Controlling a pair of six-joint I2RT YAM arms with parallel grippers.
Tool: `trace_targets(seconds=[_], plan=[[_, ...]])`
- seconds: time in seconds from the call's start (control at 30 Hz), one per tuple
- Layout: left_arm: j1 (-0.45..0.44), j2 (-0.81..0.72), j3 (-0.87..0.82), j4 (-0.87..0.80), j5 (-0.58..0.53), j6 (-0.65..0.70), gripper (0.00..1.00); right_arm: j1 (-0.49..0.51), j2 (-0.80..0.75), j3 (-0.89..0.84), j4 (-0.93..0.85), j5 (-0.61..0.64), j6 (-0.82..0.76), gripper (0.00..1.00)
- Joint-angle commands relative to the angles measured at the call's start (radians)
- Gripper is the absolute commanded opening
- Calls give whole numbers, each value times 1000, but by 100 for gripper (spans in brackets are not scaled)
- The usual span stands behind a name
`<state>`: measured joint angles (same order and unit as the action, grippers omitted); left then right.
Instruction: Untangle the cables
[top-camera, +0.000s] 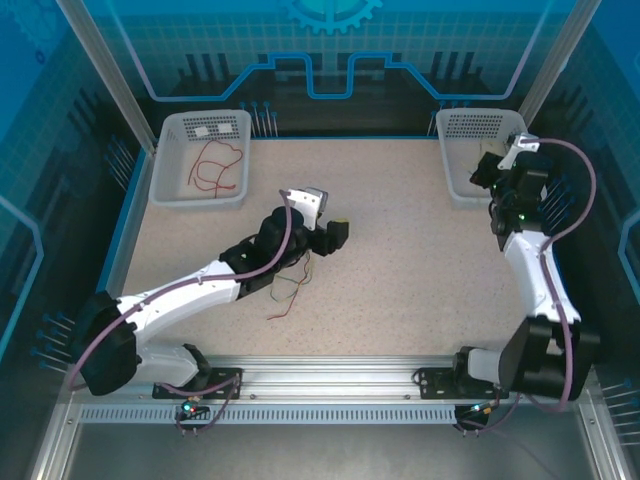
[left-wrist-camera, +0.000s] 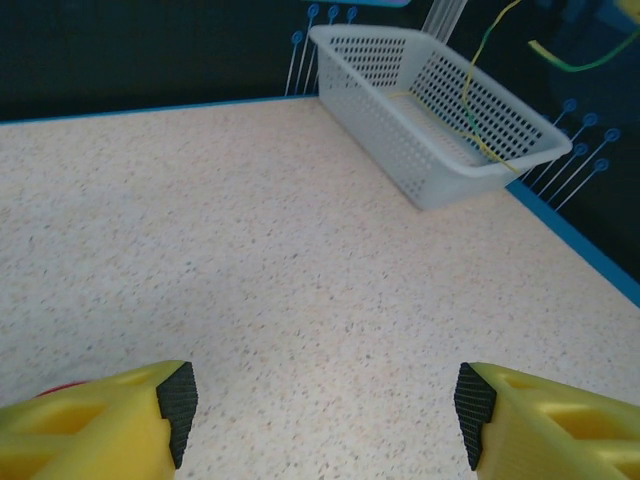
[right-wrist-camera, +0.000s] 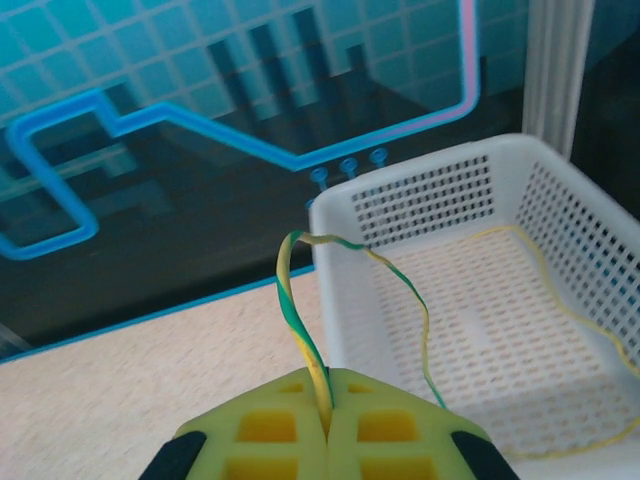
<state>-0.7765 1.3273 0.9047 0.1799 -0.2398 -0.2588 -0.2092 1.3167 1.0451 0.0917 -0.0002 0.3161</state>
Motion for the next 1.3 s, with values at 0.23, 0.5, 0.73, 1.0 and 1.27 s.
trace_targets(seconds=[0.23, 0.5, 0.73, 1.0, 1.27], plan=[[-3, 10, -61, 147, -66, 67, 73, -112, 312, 176, 243, -47, -17, 1], [-2, -9, -89, 131, -106, 93, 73, -128, 572, 359, 149, -95, -5, 13], [-2, -20, -102, 130, -114, 103, 73, -126, 711, 494, 10, -77, 7, 58], [65, 10, -59, 19, -114, -9, 73, -78, 438, 326, -15, 12, 33, 76], [200, 78, 0, -119, -22, -135, 74, 12, 144, 187, -154, 5, 14, 100]])
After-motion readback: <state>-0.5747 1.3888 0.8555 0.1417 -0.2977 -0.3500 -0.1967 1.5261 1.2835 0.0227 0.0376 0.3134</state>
